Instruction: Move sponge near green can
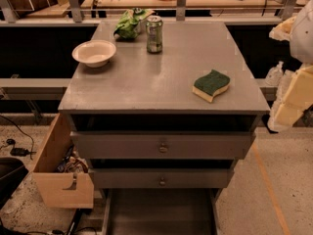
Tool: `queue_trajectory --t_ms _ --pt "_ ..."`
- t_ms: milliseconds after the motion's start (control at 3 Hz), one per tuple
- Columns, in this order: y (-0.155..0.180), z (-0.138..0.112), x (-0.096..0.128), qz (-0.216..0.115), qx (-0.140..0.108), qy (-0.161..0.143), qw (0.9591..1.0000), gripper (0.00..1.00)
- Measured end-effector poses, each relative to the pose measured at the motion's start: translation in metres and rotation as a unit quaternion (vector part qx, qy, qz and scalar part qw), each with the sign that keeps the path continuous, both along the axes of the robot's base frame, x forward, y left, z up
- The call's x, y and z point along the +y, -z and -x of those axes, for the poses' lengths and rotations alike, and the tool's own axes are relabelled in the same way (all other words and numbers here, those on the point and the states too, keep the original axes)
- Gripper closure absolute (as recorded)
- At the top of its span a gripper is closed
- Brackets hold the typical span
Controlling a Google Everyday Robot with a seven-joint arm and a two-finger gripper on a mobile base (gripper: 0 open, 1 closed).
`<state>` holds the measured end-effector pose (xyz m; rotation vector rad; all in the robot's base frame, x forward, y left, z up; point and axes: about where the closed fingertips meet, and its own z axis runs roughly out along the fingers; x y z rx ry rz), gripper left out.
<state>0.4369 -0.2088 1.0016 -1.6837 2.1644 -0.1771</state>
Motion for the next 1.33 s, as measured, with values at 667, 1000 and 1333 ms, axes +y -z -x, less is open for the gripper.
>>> queue_trajectory --t_ms 667,1000,1333 --pt "0.004 -0.029 0.001 -0.023 -0.023 0.013 0.9994 0.00" --pt "0.014 -0.084 0.000 -0.078 -0.058 0.046 0.9942 0.00" --pt "0.031 -0.130 -0.005 -0.128 -0.088 0.070 0.9853 0.00"
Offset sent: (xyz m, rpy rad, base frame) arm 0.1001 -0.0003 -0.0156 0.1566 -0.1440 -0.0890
